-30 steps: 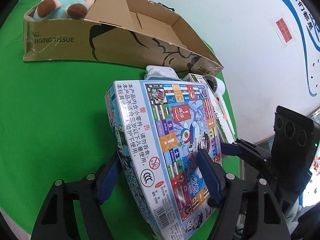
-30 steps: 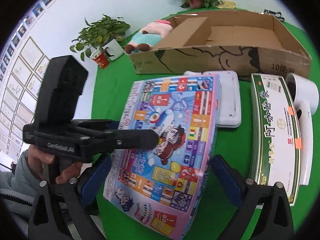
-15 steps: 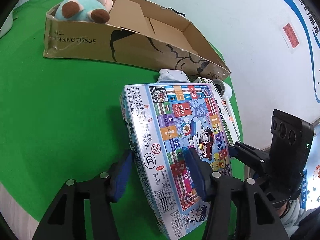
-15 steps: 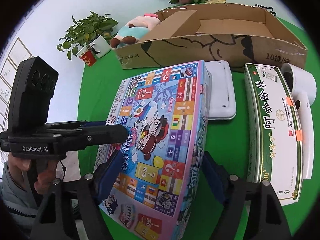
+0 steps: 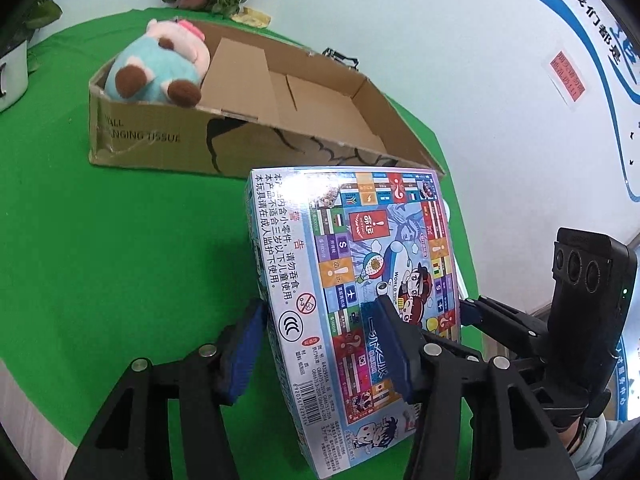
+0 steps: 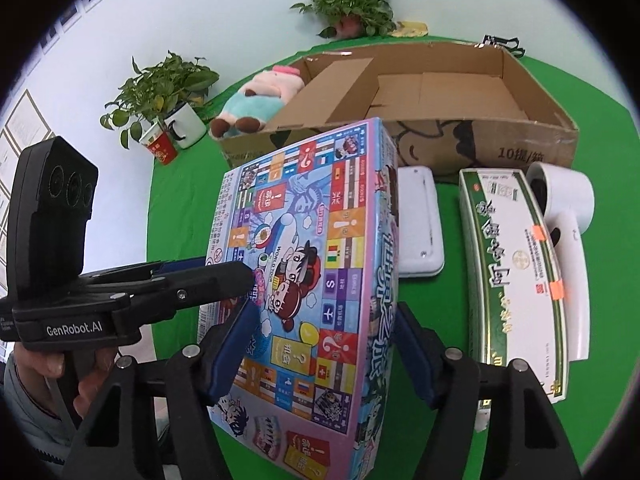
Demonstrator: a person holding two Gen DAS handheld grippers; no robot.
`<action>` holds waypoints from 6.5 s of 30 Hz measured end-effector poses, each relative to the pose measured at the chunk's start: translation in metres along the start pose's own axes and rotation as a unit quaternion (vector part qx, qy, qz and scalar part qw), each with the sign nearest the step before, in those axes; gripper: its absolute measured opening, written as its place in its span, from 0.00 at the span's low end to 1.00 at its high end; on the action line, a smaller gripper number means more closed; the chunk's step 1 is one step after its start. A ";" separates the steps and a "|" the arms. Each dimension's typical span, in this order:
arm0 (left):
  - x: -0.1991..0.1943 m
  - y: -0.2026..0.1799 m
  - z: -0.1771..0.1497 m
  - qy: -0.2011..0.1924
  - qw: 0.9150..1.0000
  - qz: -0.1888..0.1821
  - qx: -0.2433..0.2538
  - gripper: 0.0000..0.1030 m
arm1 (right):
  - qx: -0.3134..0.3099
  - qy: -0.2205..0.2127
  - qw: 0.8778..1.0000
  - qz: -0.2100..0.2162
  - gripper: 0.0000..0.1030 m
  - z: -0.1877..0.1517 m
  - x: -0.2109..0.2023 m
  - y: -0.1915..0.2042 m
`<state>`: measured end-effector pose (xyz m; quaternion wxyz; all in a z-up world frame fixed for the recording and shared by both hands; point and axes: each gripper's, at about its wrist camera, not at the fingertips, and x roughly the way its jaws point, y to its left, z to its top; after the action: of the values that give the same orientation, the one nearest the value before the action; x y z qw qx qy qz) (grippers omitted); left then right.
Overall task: Organize objects
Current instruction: 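Lift the board-game box with both grippers off the table, then carry the board-game box with both grippers over the open cardboard box, then lower the board-game box flat into the open box and open both grippers, then move the right gripper to the green-and-white medicine box on the table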
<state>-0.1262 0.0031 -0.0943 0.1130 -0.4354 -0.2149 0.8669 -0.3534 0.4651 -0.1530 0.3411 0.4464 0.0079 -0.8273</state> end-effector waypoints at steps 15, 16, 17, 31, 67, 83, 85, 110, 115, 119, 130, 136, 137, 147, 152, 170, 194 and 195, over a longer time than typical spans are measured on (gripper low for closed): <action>-0.030 -0.027 0.035 -0.067 0.996 0.035 0.045 0.50 | 0.005 -0.050 0.999 0.011 0.62 0.033 -0.010 0.000; -0.034 -0.030 0.039 -0.074 0.995 0.036 0.049 0.50 | 0.005 -0.054 0.998 0.012 0.62 0.036 -0.011 0.000; -0.038 -0.032 0.041 -0.081 0.995 0.037 0.051 0.50 | 0.004 -0.061 0.998 0.013 0.62 0.041 -0.014 0.000; -0.055 -0.062 0.136 -0.143 0.985 0.043 0.089 0.50 | -0.021 -0.126 0.992 0.015 0.62 0.123 -0.032 -0.014; 0.097 -0.035 0.270 -0.051 0.994 0.065 0.069 0.48 | 0.046 -0.036 0.995 0.076 0.62 0.205 0.053 -0.121; 0.162 0.012 0.259 0.022 0.991 0.130 0.013 0.48 | 0.072 0.062 0.991 0.092 0.62 0.195 0.118 -0.134; 0.163 0.015 0.257 0.020 0.991 0.131 0.012 0.51 | 0.076 0.067 0.991 0.082 0.63 0.194 0.122 -0.135; 0.099 0.020 0.230 -0.050 0.987 0.140 0.057 0.65 | 0.012 0.107 0.994 -0.007 0.53 0.195 0.128 -0.124; 0.083 0.002 0.216 -0.094 0.978 0.162 0.088 0.82 | -0.012 0.055 0.998 -0.025 0.87 0.190 0.104 -0.108; 0.061 -0.012 0.201 -0.152 0.965 0.185 0.107 1.00 | -0.052 -0.003 0.995 -0.089 0.99 0.180 0.067 -0.089; 0.028 -0.048 0.160 -0.214 0.933 0.263 0.122 1.00 | -0.071 -0.095 0.980 -0.158 0.99 0.123 -0.010 -0.054; 0.017 -0.060 0.138 -0.207 0.934 0.262 0.131 1.00 | -0.058 -0.114 0.979 -0.159 0.99 0.101 -0.029 -0.040; 0.015 -0.062 0.135 -0.206 0.933 0.263 0.133 1.00 | -0.056 -0.114 0.979 -0.158 0.99 0.098 -0.031 -0.039; -0.009 -0.087 0.105 -0.200 0.935 0.256 0.144 1.00 | -0.062 -0.121 0.977 -0.161 0.99 0.072 -0.050 -0.026; -0.014 -0.096 0.096 -0.196 0.934 0.262 0.145 1.00 | -0.055 -0.127 0.979 -0.152 0.99 0.061 -0.055 -0.029; 0.025 -0.081 0.080 -0.099 0.975 0.168 0.107 1.00 | -0.065 -0.096 0.988 -0.103 0.99 0.025 -0.050 -0.044; 0.122 -0.087 0.048 0.084 0.993 -0.065 0.054 0.85 | -0.052 -0.024 0.993 -0.105 0.80 -0.026 -0.027 -0.073; 0.121 -0.087 0.048 0.082 0.993 -0.066 0.055 0.85 | -0.050 -0.020 0.993 -0.106 0.75 -0.026 -0.026 -0.074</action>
<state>-0.2354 0.1126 -0.1136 0.2109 -0.4830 -0.1848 0.8295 -0.3670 0.5445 -0.1714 0.2738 0.4089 0.0895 -0.8659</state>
